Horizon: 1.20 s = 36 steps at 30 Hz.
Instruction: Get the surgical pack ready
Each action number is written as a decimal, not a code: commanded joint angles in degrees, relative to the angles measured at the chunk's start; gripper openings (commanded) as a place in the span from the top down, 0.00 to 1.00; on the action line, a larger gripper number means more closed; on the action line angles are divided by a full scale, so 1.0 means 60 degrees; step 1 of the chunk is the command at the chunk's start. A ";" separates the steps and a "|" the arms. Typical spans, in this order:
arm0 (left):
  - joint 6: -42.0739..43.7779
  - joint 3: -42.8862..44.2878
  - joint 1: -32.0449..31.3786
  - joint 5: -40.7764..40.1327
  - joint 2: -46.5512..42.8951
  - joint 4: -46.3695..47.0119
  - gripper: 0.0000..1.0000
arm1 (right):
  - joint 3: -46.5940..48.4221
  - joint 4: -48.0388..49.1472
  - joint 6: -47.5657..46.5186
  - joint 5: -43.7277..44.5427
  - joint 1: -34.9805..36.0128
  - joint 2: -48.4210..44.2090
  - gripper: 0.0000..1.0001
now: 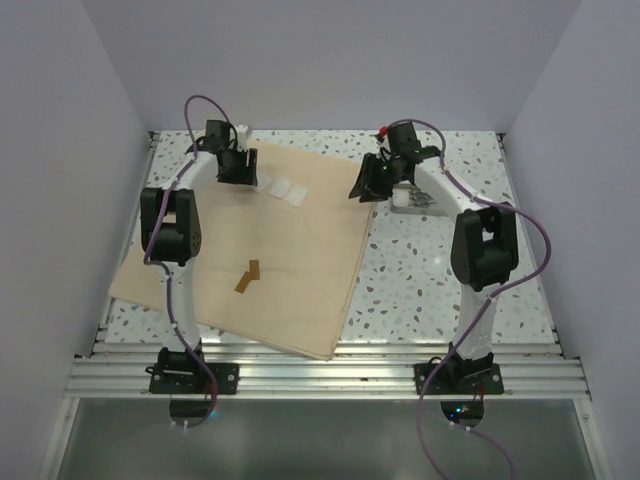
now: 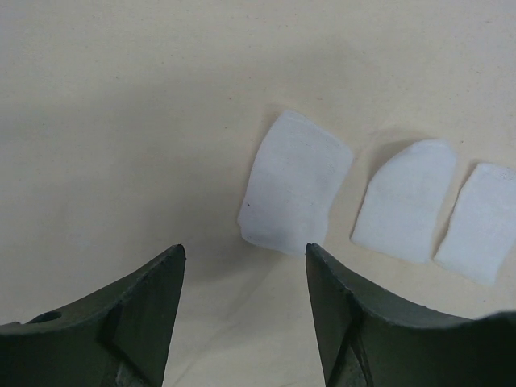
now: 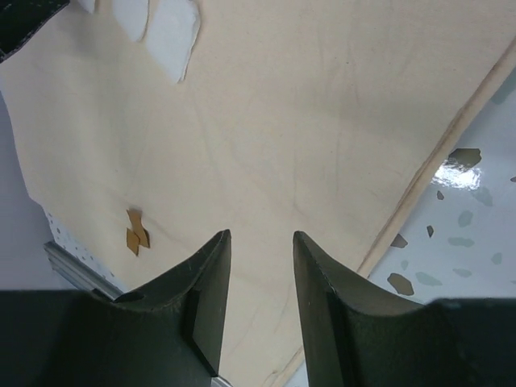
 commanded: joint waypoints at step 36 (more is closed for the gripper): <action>-0.0505 0.0363 0.0255 0.2137 0.0981 0.0232 0.72 | -0.0347 0.0446 0.0221 -0.0725 0.0134 -0.0057 0.61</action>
